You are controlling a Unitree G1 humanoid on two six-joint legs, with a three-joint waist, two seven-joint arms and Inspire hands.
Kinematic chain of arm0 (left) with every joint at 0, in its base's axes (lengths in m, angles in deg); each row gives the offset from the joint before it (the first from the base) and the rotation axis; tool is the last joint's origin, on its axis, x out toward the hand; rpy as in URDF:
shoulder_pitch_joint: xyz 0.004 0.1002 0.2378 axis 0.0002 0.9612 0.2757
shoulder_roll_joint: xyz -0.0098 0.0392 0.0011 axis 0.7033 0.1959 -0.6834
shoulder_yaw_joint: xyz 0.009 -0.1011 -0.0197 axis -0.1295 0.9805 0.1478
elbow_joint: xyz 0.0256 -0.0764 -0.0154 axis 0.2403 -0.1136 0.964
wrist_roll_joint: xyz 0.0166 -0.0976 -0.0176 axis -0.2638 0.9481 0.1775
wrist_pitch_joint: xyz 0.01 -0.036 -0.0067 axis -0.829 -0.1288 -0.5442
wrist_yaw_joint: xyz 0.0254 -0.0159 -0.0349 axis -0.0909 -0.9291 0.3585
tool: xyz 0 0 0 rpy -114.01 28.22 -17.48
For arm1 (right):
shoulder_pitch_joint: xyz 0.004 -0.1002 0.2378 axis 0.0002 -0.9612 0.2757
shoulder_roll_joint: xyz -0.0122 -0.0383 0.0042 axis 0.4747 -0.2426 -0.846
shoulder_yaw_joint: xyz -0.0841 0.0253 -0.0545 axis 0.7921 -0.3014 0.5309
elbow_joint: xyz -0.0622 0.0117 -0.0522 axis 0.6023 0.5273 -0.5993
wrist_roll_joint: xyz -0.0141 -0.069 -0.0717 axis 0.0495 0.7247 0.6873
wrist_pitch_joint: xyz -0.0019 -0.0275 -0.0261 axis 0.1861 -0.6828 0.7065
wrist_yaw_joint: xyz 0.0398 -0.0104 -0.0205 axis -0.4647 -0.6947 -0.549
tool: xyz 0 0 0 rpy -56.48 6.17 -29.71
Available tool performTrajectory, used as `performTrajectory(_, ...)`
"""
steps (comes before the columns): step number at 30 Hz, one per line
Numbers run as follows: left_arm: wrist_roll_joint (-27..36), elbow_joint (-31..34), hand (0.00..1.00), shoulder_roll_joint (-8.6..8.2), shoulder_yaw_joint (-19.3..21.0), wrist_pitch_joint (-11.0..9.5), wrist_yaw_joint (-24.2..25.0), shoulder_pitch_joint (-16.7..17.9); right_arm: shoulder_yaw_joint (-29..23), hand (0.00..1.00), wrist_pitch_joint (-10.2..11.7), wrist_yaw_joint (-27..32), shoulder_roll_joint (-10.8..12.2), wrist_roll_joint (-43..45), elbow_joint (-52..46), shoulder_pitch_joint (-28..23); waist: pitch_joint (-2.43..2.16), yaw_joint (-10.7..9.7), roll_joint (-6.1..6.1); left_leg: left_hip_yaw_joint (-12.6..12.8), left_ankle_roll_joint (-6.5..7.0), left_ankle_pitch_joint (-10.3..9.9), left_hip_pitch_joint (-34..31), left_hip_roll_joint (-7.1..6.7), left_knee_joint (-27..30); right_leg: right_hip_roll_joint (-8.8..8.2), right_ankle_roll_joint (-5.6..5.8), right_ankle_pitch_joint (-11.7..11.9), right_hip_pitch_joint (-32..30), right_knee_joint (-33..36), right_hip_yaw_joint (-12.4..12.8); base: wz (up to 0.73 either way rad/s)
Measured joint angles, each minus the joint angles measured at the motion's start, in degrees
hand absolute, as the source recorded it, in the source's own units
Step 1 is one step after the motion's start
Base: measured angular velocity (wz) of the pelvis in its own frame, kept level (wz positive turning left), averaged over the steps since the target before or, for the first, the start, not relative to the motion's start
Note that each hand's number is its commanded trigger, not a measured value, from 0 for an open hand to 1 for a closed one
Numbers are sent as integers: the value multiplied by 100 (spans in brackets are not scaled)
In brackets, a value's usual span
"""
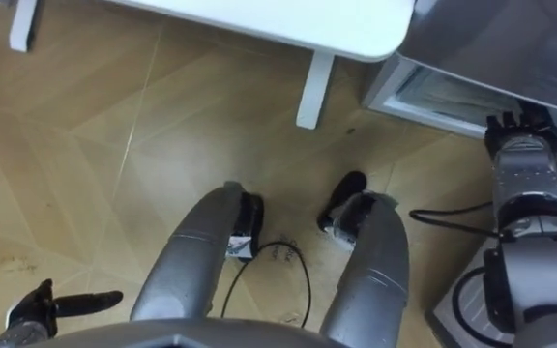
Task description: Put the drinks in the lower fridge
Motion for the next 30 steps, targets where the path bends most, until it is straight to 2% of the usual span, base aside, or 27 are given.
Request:
performTrajectory(1,15,-2,0,1,0,-4,-4,15,24,0,4,3,0,0,-55,5,1,20,-1,-43,1,7,-1,-50,-22,-86,23,-28,24,2,-100,0)
performTrajectory(3,25,1,0,0,0,-31,-32,22,37,0,65,4,18,-2,-77,75,3,95,-5,-159,32,28,-4,-163,-97,-424,48,-58,132,12,-499,13)
performTrajectory(4,23,1,0,-3,0,-64,-44,22,27,0,78,4,19,-5,-76,75,1,122,3,-161,35,28,-11,-133,-109,-459,79,-48,166,22,-587,28)
performTrajectory(5,16,10,0,3,-5,-116,-59,21,-5,0,100,34,18,-72,-76,77,18,131,47,-183,88,55,-31,-49,-108,-510,137,-205,186,366,-543,76)
performTrajectory(6,-37,20,0,71,-10,-141,-96,19,-25,0,177,102,50,-209,-54,15,11,-59,44,-182,89,59,-68,-20,-22,-500,145,-484,396,1224,162,104)
performTrajectory(7,-46,7,0,107,-14,-172,-115,17,-42,0,220,112,88,-219,-40,8,15,-138,-2,-149,77,65,-115,3,3,-385,134,-1064,551,1240,482,106)
performTrajectory(8,-41,7,0,110,-20,-203,-132,4,-58,0,273,88,117,-216,-47,14,48,-109,-25,-115,-53,164,-183,92,13,-211,98,-1160,528,1169,520,40)
performTrajectory(9,-41,-11,0,66,-24,-158,-76,15,-97,0,264,102,100,-216,-61,42,43,33,-25,-157,-36,330,-179,121,-98,-181,93,-1159,540,1074,432,0)
performTrajectory(10,-41,-22,0,41,-24,-152,-45,31,-101,0,262,131,84,-216,-60,62,35,124,-9,-181,-38,390,-176,137,-134,-183,90,-1150,559,1022,360,-30)
performTrajectory(11,-40,-49,0,28,-24,-154,-14,78,-126,0,291,142,81,-216,-60,98,25,224,13,-225,-95,578,-172,146,-246,-276,84,-1123,590,945,159,-27)
performTrajectory(12,-42,-140,0,34,-24,-170,-14,95,-134,0,313,148,82,-216,-57,156,21,260,28,-305,-255,801,-184,99,-369,-441,73,-1091,624,905,-85,-17)
performTrajectory(14,-40,-248,0,36,-26,-177,-15,92,-178,0,336,156,82,-217,-57,215,26,254,25,-368,-284,929,-230,12,-482,-634,84,-1077,627,898,-327,6)
performTrajectory(17,-39,-247,0,34,-69,-232,-15,95,-309,0,451,190,82,-242,-23,215,27,256,23,-418,-327,1050,-237,-91,-613,-742,78,-1006,649,897,-424,28)
performTrajectory(20,-39,-240,0,34,-116,-239,-16,99,-354,0,426,189,82,-241,88,217,27,278,31,-515,-327,1083,-233,-102,-617,-794,24,-991,734,885,-562,14)
performTrajectory(22,-29,-238,0,32,-172,-239,-15,99,-355,0,420,184,82,-239,105,223,39,288,78,-587,-327,1083,-229,-102,-620,-778,-18,-968,809,832,-660,2)
performTrajectory(26,-8,-211,0,33,-175,-246,-43,98,-348,0,406,140,83,-234,149,233,39,274,79,-599,-356,1112,-200,-131,-694,-788,-2,-957,823,791,-671,1)
performTrajectory(30,-4,-211,0,31,-191,-311,-46,89,-347,0,240,-273,45,-76,498,234,39,261,79,-601,-345,1118,-193,-138,-734,-723,-121,-847,849,676,-680,1)
